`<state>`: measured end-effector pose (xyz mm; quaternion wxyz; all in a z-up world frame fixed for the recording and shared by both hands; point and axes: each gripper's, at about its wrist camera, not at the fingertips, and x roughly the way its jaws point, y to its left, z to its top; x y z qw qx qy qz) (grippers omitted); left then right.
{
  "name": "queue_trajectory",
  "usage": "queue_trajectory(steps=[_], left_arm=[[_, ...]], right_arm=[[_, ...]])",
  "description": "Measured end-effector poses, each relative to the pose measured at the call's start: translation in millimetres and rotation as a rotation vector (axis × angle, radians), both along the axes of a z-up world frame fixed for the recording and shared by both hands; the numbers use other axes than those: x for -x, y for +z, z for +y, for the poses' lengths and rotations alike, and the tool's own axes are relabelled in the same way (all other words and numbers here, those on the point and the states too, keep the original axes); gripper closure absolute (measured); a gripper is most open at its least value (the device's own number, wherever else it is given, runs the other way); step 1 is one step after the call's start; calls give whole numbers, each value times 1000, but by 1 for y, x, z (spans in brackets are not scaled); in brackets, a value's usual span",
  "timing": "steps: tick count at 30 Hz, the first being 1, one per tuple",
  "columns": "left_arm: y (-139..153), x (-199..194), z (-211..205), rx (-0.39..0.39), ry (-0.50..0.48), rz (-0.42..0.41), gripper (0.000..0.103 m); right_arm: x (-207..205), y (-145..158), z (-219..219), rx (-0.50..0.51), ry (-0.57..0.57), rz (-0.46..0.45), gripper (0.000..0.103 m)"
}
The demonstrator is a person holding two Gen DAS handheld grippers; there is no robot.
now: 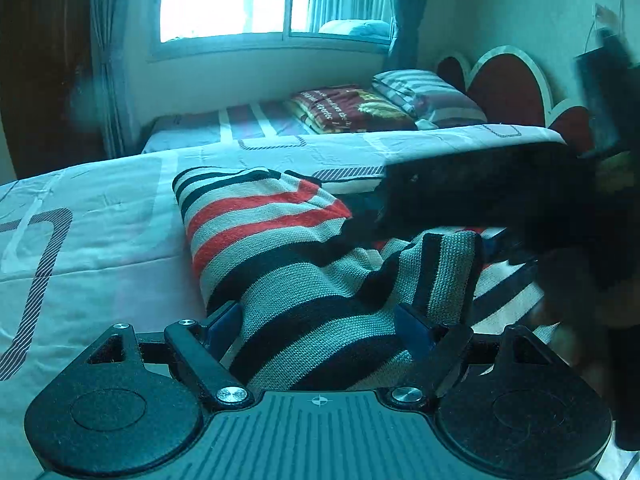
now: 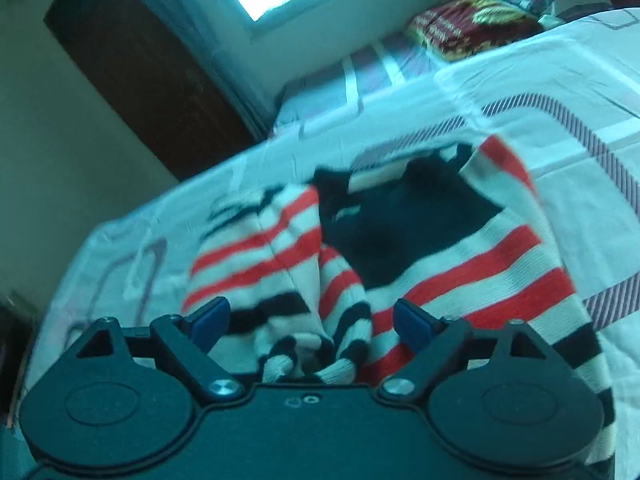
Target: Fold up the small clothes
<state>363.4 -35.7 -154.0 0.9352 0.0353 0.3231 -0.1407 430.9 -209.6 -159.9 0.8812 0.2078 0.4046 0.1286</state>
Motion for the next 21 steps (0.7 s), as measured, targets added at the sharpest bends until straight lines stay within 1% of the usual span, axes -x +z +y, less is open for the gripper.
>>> queue_trajectory(steps=[1, 2, 3, 4, 5, 6, 8, 10, 12, 14, 16, 18, 20, 21], left_arm=[[0, 0, 3, 5, -7, 0, 21], [0, 1, 6, 9, -9, 1, 21], [0, 1, 9, 14, -9, 5, 21], [1, 1, 13, 27, -8, 12, 21], [3, 1, 16, 43, -1, 21, 21], [5, 0, 21, 63, 13, 31, 21], [8, 3, 35, 125, 56, 44, 21], [11, 5, 51, 177, 119, 36, 21], [12, 0, 59, 201, 151, 43, 21], [14, -6, 58, 204, 155, 32, 21], [16, -10, 51, 203, 136, 19, 21], [16, -13, 38, 197, 107, 18, 21], [11, -17, 22, 184, 70, 37, 21], [8, -18, 15, 181, 53, 45, 19]], right_arm=[[-3, -4, 3, 0, 15, 25, 15], [-3, -6, 6, 10, 38, 40, 18], [-1, -5, 11, 46, 63, 31, 33], [4, -5, 16, 67, 102, 15, 44], [6, -5, 17, 35, 134, 15, 67], [10, -4, 17, 32, 133, 8, 71], [21, 4, 18, 60, 138, -55, 77], [32, 15, 14, 66, 108, -126, 80], [44, 27, 6, 90, 72, -194, 81], [51, 38, -5, 113, 37, -234, 81], [59, 43, -22, 127, -12, -252, 81], [67, 42, -40, 148, -62, -239, 81], [73, 30, -60, 118, -117, -188, 80], [77, 21, -69, 96, -148, -162, 80]])
